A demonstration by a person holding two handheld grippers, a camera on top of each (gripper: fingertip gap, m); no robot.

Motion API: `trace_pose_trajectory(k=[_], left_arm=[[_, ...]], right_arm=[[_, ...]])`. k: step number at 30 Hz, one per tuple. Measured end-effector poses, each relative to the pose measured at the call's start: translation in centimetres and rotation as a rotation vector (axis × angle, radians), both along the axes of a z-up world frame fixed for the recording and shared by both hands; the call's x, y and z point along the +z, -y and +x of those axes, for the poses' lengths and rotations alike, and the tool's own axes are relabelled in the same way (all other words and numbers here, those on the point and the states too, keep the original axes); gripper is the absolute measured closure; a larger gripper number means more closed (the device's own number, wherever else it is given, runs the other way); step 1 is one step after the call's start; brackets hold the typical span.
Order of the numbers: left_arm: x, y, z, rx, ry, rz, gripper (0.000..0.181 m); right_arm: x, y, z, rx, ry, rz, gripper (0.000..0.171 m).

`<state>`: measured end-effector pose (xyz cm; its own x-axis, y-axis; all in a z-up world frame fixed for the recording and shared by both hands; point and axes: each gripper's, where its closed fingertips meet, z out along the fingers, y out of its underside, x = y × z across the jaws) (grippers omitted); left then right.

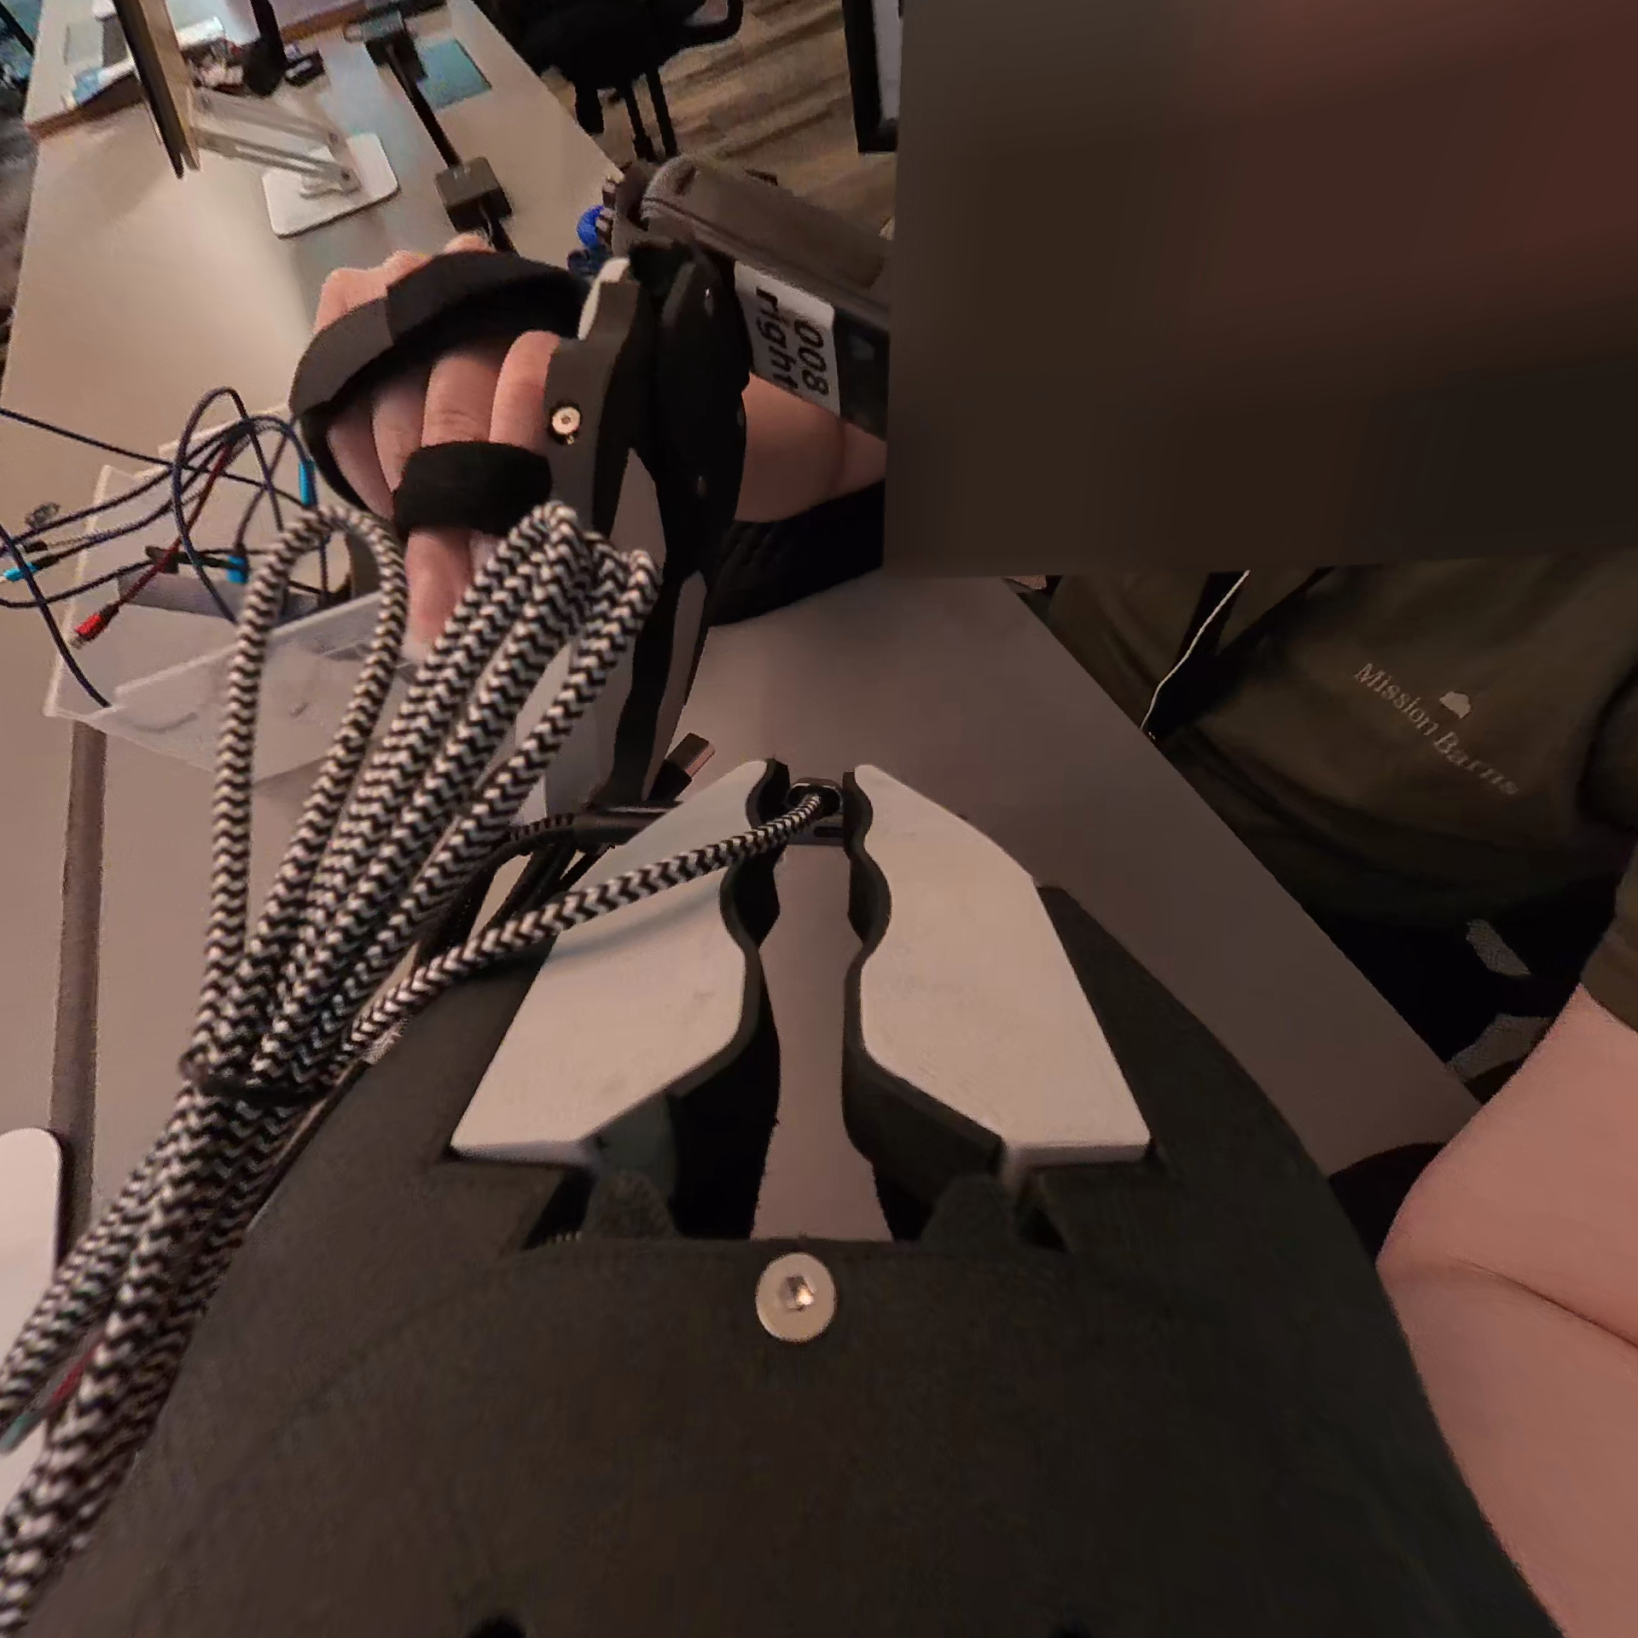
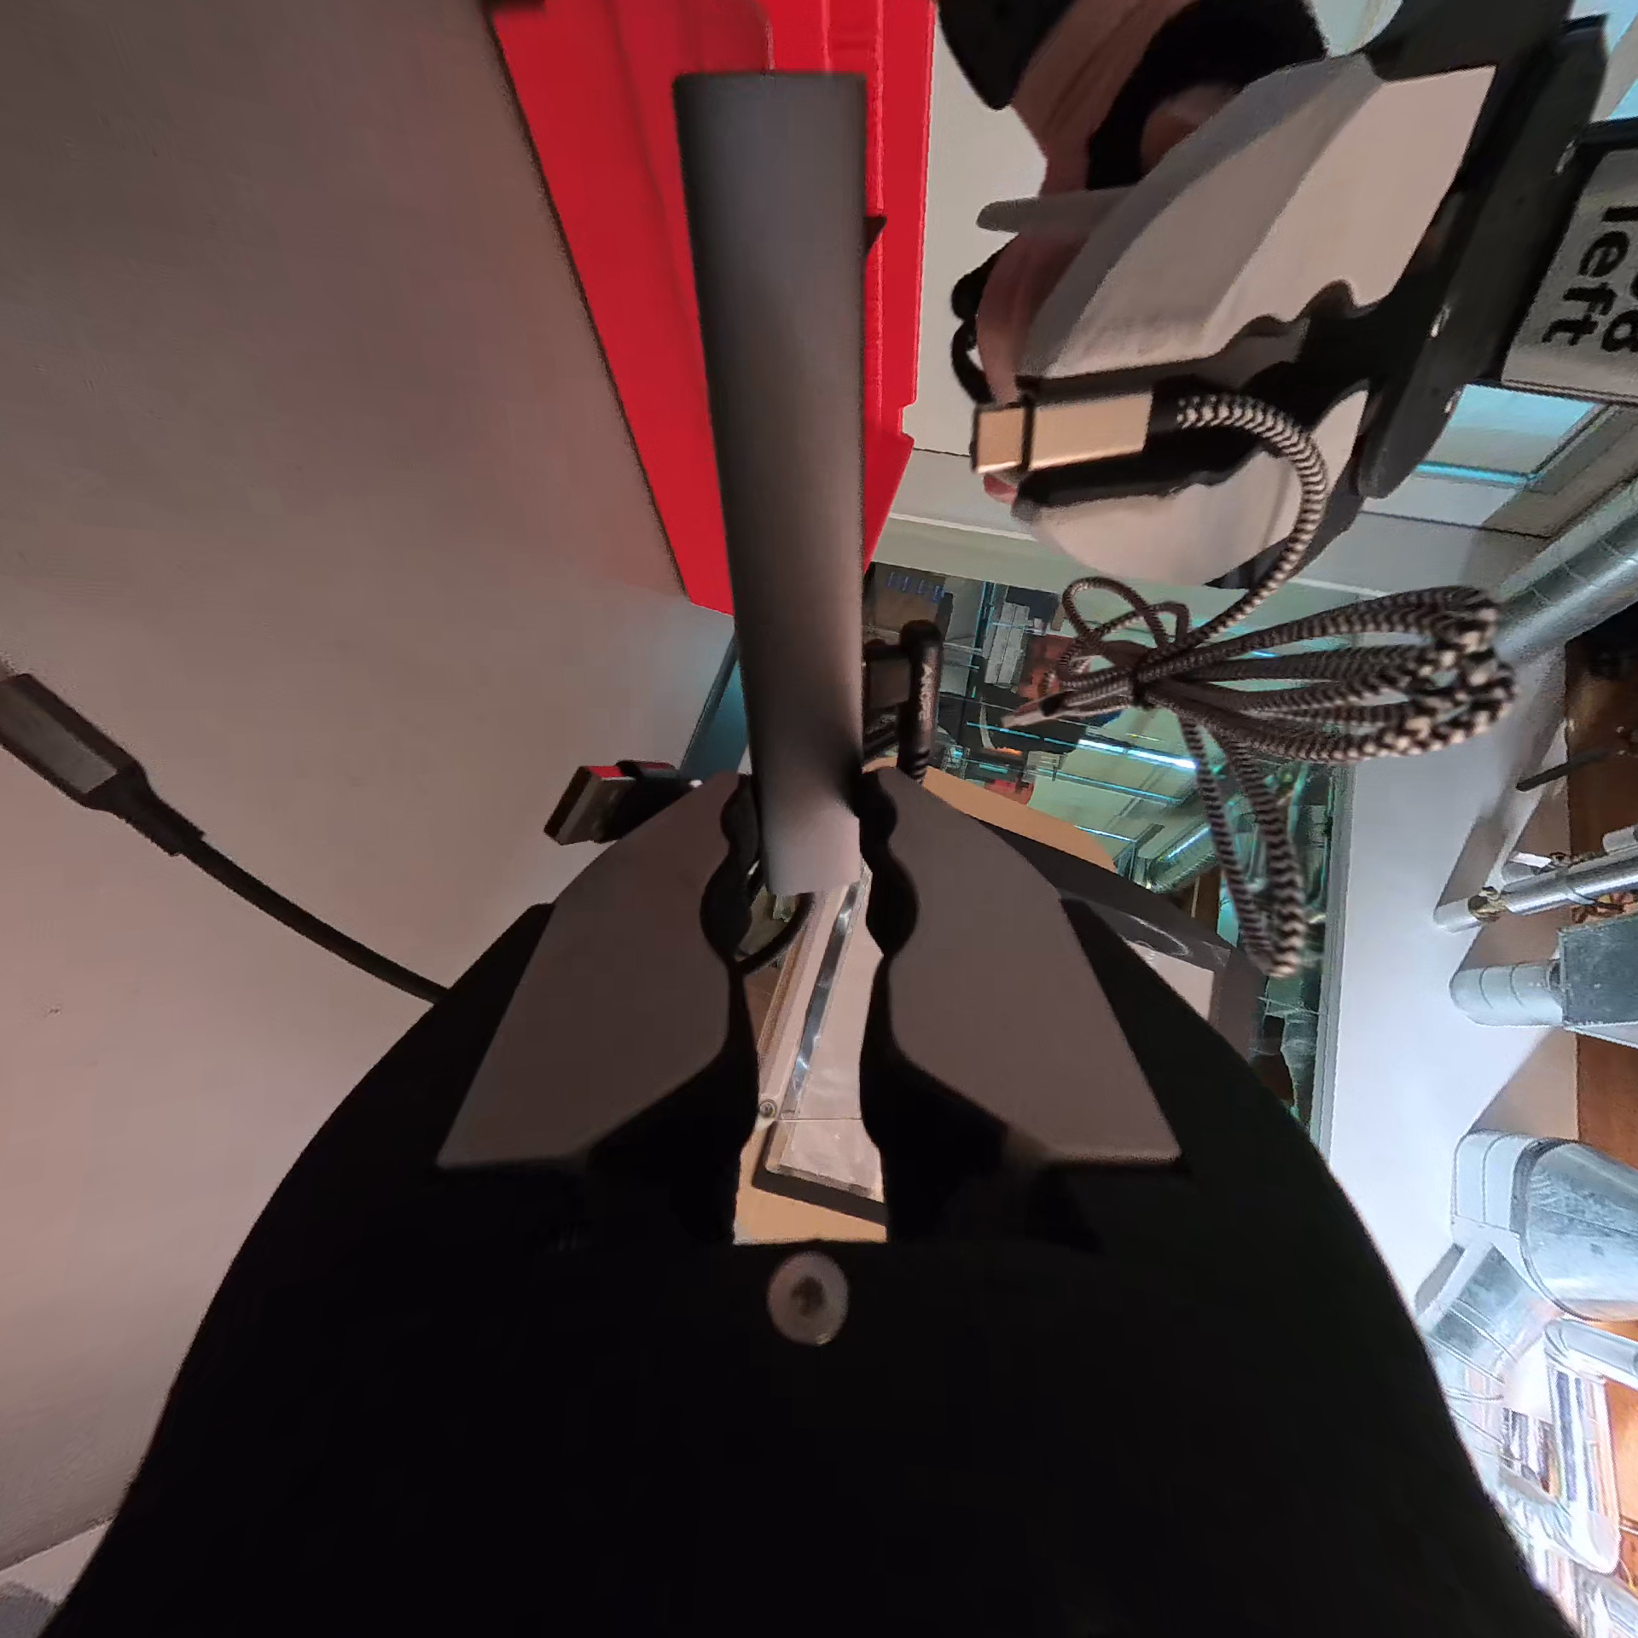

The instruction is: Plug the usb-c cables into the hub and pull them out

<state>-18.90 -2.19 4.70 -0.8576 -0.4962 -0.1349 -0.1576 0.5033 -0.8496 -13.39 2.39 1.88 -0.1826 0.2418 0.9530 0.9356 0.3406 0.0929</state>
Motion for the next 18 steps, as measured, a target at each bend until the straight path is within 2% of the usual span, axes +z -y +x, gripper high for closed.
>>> trace_pose_trajectory(k=[18], left_arm=[[-1.4,-0.4,0.4,0.004,-0.064,0.014,0.171]], right_arm=[[0.3,-0.1,0.5,-0.003,-0.034,0.008,0.148]])
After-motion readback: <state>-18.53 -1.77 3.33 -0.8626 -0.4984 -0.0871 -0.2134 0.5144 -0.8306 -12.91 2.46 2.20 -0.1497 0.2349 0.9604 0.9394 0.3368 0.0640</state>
